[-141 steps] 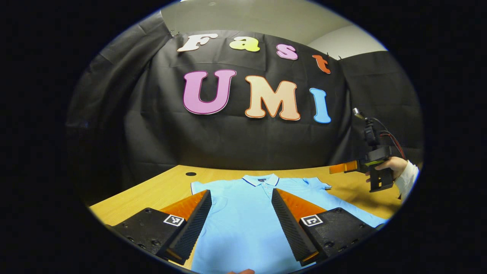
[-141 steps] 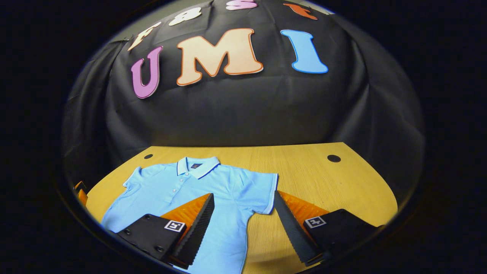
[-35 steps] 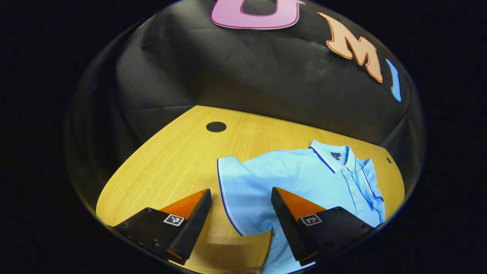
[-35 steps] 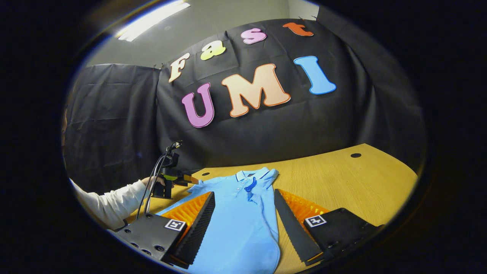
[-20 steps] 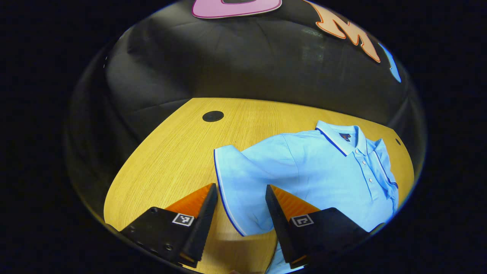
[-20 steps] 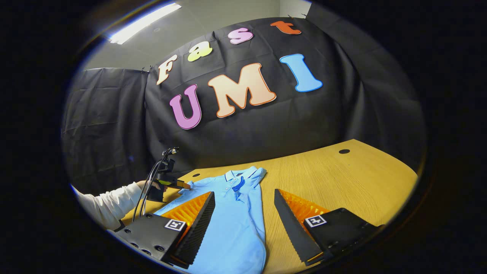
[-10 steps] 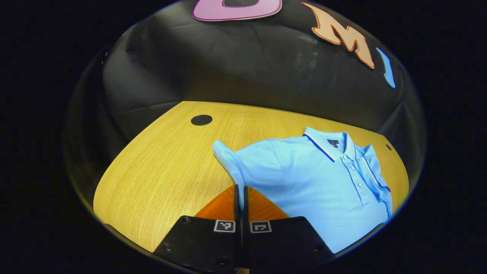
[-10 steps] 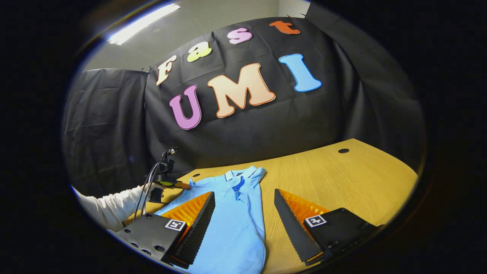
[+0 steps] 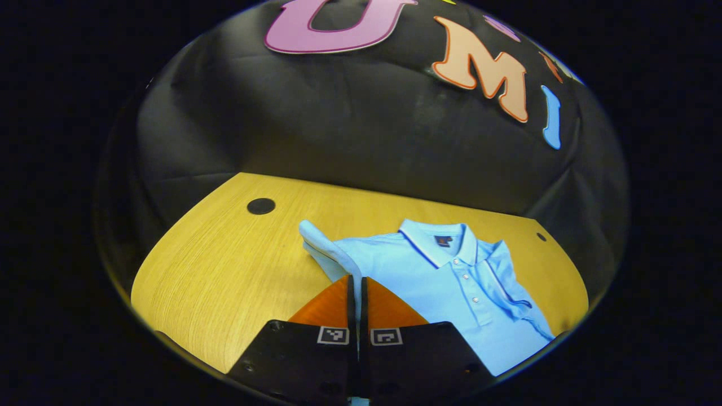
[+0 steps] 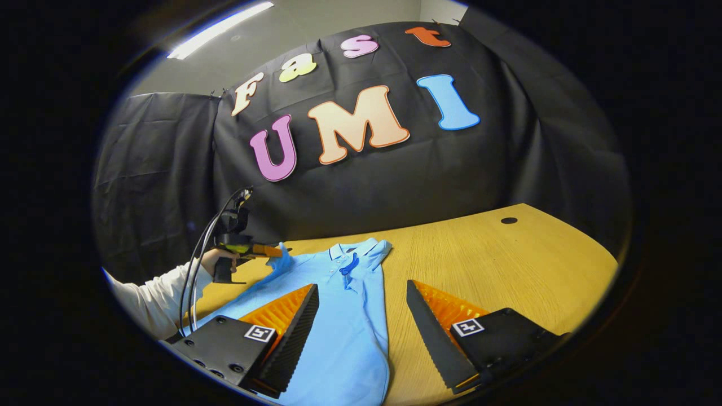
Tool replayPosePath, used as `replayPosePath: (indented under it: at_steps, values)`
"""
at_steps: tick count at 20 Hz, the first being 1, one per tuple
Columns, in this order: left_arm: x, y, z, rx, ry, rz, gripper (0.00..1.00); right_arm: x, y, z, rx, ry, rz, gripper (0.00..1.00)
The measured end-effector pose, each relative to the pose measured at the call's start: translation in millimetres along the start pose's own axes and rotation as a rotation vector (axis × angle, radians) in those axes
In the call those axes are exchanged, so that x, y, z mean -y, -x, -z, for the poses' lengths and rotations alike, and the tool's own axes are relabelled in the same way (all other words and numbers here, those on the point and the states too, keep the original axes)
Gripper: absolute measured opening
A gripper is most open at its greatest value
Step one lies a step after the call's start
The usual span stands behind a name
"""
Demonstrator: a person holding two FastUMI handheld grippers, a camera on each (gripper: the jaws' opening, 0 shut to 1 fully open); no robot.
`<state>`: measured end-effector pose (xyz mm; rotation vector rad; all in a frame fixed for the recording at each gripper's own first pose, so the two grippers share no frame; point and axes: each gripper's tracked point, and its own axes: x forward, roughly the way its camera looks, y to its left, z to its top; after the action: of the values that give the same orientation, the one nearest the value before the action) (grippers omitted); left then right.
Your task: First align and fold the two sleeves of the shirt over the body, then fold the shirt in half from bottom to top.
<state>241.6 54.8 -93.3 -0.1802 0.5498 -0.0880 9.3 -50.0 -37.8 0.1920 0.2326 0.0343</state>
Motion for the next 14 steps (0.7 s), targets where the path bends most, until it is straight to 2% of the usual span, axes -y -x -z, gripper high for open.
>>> replayPosePath:
  at_steps: [4, 9, 11, 14]
  values:
    - [61.0, -5.9, -1.9, -0.014, -0.095, 0.105, 0.00, 2.1, -3.5, 2.0, -0.009, -0.004, 0.002, 0.98]
    - [118.9, -15.9, 31.9, -0.070, -0.236, 0.192, 0.00, 0.5, -4.6, 4.8, -0.021, -0.004, -0.003, 0.98]
    - [128.9, -21.9, 46.6, -0.090, -0.273, 0.200, 0.00, -1.3, -3.9, 6.2, -0.025, -0.004, -0.008, 0.98]
    - [129.9, -26.4, 57.2, -0.102, -0.310, 0.167, 0.01, -2.2, -5.1, 9.9, -0.035, 0.000, -0.008, 0.98]
